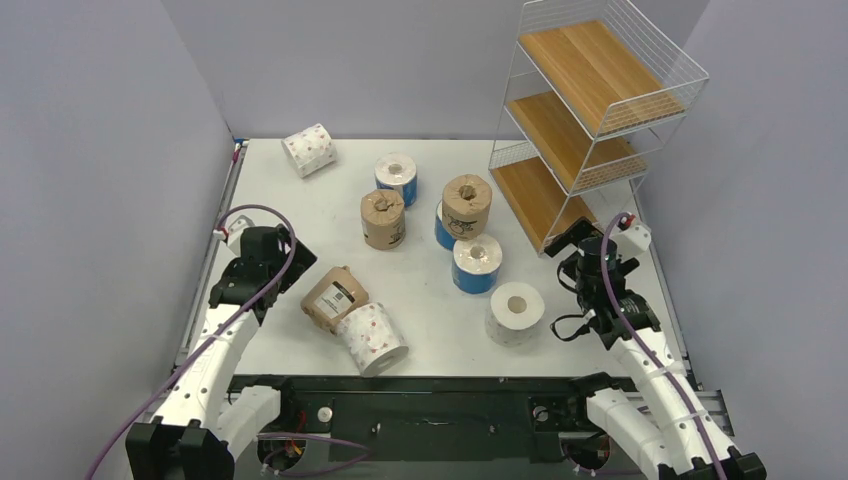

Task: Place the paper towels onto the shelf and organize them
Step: Pick up the paper towel from the center of the board.

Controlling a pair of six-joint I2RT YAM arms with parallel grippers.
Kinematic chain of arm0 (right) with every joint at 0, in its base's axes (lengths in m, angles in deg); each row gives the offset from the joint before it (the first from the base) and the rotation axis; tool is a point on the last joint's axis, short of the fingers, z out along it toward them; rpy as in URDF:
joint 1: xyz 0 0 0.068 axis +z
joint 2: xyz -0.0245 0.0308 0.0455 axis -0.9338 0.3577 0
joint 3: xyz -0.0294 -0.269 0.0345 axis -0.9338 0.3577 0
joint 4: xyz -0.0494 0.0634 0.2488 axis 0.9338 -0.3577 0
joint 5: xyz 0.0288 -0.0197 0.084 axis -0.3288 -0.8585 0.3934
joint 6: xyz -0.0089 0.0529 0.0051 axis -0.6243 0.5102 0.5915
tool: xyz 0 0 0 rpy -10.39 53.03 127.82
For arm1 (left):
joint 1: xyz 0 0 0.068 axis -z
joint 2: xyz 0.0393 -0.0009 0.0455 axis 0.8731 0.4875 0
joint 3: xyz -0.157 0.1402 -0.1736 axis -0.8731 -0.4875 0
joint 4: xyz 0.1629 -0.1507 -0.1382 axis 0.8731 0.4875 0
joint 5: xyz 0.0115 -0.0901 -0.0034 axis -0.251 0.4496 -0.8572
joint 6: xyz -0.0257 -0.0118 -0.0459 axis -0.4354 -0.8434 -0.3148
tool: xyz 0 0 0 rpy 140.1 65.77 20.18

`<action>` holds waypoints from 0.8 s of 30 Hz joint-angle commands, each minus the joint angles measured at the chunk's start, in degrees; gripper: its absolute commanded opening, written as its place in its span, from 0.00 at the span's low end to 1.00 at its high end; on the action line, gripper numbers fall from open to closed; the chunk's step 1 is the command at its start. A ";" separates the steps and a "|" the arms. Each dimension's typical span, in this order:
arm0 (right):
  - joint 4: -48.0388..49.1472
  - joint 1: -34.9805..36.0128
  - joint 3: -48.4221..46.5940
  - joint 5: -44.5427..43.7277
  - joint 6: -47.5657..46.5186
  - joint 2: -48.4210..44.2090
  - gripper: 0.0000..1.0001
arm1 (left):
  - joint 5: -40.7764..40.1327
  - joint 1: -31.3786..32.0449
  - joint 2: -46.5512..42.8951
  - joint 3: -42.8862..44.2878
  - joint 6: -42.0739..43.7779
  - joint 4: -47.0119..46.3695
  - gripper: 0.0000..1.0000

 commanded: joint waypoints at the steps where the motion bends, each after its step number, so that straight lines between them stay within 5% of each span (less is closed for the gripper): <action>1: -0.33 0.04 -3.90 6.72 -3.93 1.41 0.97 | 0.00 -0.42 1.20 2.03 0.10 1.27 0.96; 11: -2.87 0.17 -3.70 11.40 -7.46 -2.72 0.94 | 9.83 0.15 -0.53 1.35 3.69 -3.70 0.96; 24: -21.30 1.57 -10.22 15.84 -12.13 -0.73 0.86 | 10.98 9.58 -3.43 1.58 5.92 -10.50 0.96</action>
